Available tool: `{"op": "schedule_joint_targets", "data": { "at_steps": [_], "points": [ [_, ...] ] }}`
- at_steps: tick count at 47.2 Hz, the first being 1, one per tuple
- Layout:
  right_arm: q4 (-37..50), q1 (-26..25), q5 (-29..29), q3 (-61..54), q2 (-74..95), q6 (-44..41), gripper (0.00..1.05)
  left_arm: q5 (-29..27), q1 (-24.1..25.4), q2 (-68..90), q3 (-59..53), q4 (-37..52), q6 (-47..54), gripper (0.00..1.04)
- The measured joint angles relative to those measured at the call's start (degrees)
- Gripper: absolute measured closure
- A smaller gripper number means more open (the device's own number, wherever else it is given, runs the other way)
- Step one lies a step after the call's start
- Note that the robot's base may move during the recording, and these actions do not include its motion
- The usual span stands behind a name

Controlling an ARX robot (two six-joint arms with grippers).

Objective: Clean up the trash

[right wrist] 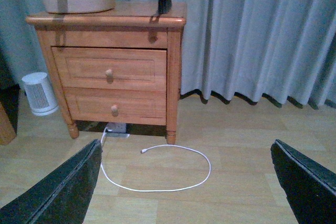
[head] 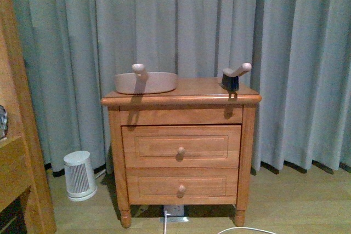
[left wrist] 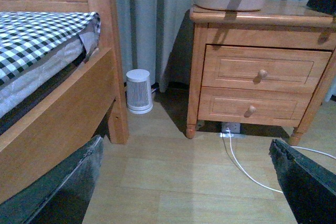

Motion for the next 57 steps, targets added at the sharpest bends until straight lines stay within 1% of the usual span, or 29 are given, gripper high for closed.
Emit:
{"op": "schedule_joint_targets", "data": {
  "at_steps": [57],
  "points": [
    [0.0,0.0,0.0,0.0,0.0,0.0,0.07,0.0,0.0,0.0,0.0,0.0,0.0,0.08]
  ]
}}
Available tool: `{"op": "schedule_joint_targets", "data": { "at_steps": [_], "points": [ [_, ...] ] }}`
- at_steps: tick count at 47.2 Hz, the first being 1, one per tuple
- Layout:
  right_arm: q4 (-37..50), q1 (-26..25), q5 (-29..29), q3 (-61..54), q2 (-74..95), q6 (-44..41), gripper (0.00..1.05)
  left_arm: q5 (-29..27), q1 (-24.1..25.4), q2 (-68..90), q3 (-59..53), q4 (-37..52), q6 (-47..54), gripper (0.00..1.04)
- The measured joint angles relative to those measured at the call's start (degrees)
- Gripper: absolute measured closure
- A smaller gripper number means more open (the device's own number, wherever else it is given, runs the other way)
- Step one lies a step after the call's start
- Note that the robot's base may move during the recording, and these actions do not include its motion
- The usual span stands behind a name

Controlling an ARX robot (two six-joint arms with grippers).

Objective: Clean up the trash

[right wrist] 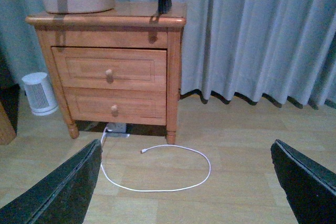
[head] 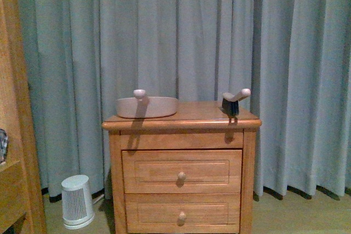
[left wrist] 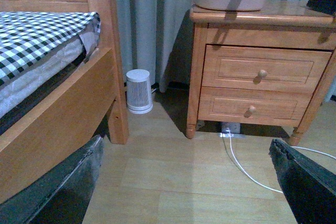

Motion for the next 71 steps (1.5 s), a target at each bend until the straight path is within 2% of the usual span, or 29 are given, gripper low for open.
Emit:
{"op": "schedule_joint_targets", "data": {
  "at_steps": [71],
  "points": [
    [0.0,0.0,0.0,0.0,0.0,0.0,0.07,0.0,0.0,0.1,0.0,0.0,0.0,0.08]
  ]
}}
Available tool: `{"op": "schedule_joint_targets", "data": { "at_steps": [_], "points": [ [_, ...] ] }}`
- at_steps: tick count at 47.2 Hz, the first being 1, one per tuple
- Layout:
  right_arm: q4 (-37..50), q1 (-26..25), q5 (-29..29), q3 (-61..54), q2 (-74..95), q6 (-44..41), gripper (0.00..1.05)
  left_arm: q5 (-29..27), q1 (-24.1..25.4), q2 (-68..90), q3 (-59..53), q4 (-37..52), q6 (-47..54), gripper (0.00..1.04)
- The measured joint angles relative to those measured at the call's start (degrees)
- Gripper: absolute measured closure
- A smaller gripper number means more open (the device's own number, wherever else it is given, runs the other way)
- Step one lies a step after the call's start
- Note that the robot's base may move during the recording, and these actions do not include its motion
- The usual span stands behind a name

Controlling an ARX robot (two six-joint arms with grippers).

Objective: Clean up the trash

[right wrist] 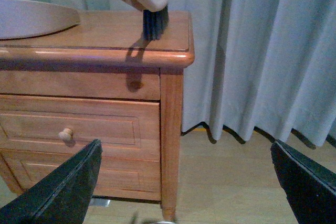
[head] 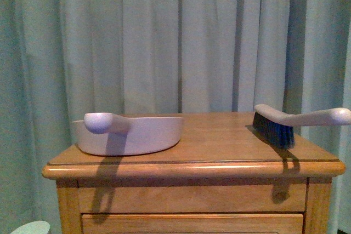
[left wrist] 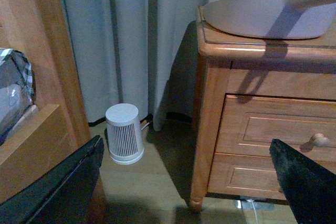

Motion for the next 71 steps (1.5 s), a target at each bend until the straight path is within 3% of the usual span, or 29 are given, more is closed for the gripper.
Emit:
{"op": "schedule_joint_targets", "data": {
  "at_steps": [53,57,60,64,71],
  "points": [
    [0.0,0.0,0.0,0.0,0.0,0.0,0.07,1.1,0.3,0.3,0.1,-0.5,-0.8,0.08],
    [0.0,0.0,-0.1,0.0,0.0,0.0,0.07,13.6,4.7,6.7,3.3,-10.0,-8.0,0.08],
    [0.0,0.0,0.0,0.0,0.0,0.0,0.07,16.5,7.0,13.1,4.3,-8.6,-10.3,0.08],
    [0.0,0.0,0.0,0.0,0.0,0.0,0.07,13.4,7.8,23.7,8.6,-3.7,-8.0,0.08],
    [0.0,0.0,0.0,0.0,0.0,0.0,0.07,8.7,4.0,39.5,19.1,-2.3,-2.0,0.08]
  ]
}}
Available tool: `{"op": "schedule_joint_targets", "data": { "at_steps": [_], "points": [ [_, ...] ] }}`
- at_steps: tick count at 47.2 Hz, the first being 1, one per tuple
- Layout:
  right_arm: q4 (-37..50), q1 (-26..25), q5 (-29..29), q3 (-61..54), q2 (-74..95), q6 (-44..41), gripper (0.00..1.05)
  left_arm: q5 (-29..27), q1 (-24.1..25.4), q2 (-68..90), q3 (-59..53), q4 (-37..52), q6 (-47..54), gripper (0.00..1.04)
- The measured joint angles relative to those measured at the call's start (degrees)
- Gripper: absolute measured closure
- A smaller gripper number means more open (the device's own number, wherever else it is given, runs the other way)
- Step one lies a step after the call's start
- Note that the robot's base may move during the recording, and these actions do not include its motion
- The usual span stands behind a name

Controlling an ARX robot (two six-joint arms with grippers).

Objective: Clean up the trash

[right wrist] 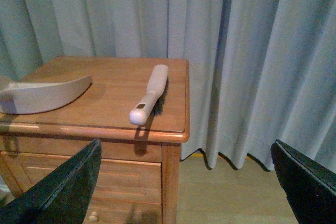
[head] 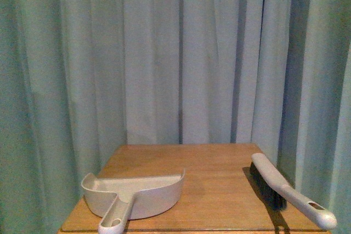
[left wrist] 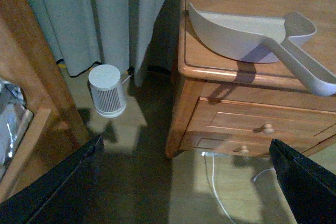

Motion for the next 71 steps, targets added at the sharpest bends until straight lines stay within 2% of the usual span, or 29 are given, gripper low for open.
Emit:
{"op": "schedule_joint_targets", "data": {
  "at_steps": [14,22,35,47,57,71],
  "points": [
    [0.0,0.0,0.0,0.0,0.0,0.0,0.07,-5.2,-11.9,19.3,25.4,-12.2,2.0,0.08],
    [0.0,0.0,0.0,0.0,0.0,0.0,0.07,-7.6,-15.9,27.3,36.2,-16.2,0.9,0.08],
    [0.0,0.0,0.0,0.0,0.0,0.0,0.07,-12.5,-21.6,40.2,47.5,-20.9,-1.9,0.08],
    [0.0,0.0,0.0,0.0,0.0,0.0,0.07,-13.8,-27.1,47.7,54.3,-23.2,-5.6,0.08],
    [0.0,0.0,0.0,0.0,0.0,0.0,0.07,-14.6,-30.8,52.4,55.2,-23.0,-9.1,0.08],
    [0.0,0.0,0.0,0.0,0.0,0.0,0.07,-15.8,-30.6,57.7,54.0,-18.5,-10.3,0.08]
  ]
}}
